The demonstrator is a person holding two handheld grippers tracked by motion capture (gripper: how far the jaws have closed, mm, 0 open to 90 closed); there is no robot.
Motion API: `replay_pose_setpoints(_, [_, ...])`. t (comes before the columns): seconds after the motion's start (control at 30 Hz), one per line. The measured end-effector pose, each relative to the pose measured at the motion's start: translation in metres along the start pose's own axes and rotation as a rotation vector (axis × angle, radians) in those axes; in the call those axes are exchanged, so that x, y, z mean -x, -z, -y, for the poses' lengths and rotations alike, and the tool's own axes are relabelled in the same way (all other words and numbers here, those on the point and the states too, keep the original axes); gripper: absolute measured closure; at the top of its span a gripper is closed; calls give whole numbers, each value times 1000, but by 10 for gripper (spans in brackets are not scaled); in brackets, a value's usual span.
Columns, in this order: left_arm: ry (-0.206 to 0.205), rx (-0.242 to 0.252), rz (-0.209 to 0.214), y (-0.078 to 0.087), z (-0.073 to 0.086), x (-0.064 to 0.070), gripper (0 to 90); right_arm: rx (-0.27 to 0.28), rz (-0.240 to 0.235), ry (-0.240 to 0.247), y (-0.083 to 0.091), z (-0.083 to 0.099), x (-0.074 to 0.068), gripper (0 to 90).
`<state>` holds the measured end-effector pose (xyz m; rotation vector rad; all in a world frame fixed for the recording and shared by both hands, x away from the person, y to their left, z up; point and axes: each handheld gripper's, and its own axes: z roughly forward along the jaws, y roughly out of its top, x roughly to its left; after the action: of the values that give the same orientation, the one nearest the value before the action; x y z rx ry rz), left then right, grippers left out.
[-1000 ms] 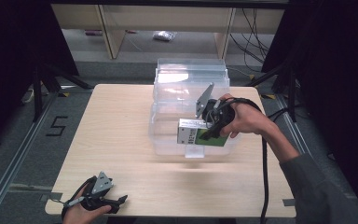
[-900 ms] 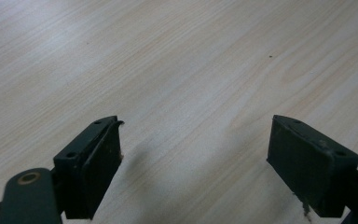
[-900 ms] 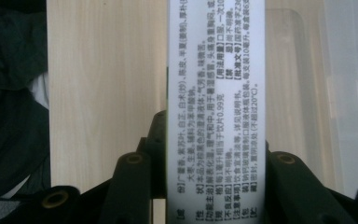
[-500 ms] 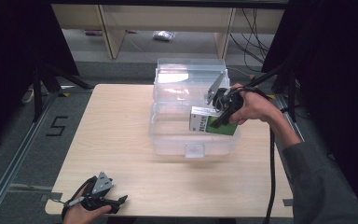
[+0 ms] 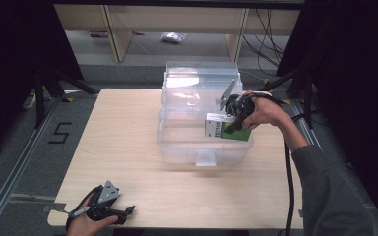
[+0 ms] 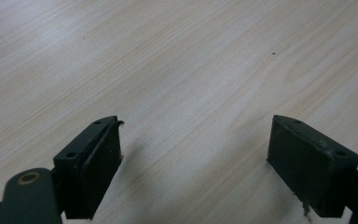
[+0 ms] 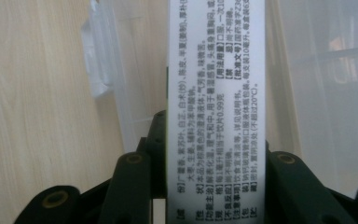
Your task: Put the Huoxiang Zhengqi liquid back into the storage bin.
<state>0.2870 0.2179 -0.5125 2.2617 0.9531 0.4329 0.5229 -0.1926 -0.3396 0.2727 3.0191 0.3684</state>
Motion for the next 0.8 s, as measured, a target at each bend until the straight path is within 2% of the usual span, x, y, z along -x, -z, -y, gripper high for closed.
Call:
replay_pose_setpoints(0.03, [7, 5, 0, 0, 0, 0, 168, 3, -6, 26, -5, 0, 3, 655])
replay_pose_setpoints(0.1, [-1, -1, -1, 0, 0, 0, 168, -8, -7, 5, -10, 2, 3, 655])
replay_pose_setpoints(0.13, [7, 8, -5, -1, 0, 1, 168, -4, -9, 29, -13, 2, 4, 654])
replay_pose_setpoints(0.17, [31, 28, -4, -2, 0, 2, 168, -15, -10, 2, -15, 2, 3, 654])
replay_pose_setpoints(0.2, [2, 4, 0, 0, 0, 0, 168, -11, -14, 23, -18, 2, 5, 655])
replay_pose_setpoints(0.23, [2, 4, 0, 0, 0, 0, 168, -11, -14, 23, -18, 2, 5, 655])
replay_pose_setpoints(0.27, [1, 1, 0, 0, 0, 0, 168, -1, -15, 48, -23, 2, 7, 655])
replay_pose_setpoints(0.3, [1, 1, 0, 0, 0, 0, 168, -1, -15, 48, -23, 2, 7, 655])
replay_pose_setpoints(0.33, [1, 1, 1, 0, 0, 0, 167, -11, -23, 22, -25, 3, 5, 655])
replay_pose_setpoints(0.37, [3, 0, 3, -1, 0, 1, 167, -10, -26, 33, -30, 4, 7, 655])
replay_pose_setpoints(0.5, [-1, -10, 7, -1, 0, 1, 167, -29, -34, 22, -36, 6, 7, 654])
replay_pose_setpoints(0.53, [12, 2, 4, -1, 0, 1, 168, -19, -52, 3, -40, 7, 6, 655])
replay_pose_setpoints(0.57, [12, 2, 4, -1, 0, 1, 167, -24, -47, 17, -42, 8, 7, 654])
replay_pose_setpoints(0.6, [1, 0, 2, -1, 0, 0, 167, -26, -58, -4, -43, 9, 6, 654])
replay_pose_setpoints(0.7, [4, 0, 1, -1, 0, 1, 167, -32, -47, 27, -46, 10, 8, 654])
replay_pose_setpoints(0.77, [9, -3, 5, -1, 0, 2, 167, -34, -65, -6, -50, 12, 5, 654])
replay_pose_setpoints(0.8, [7, -5, 6, -2, 0, 1, 167, -36, -66, 2, -52, 12, 6, 654])
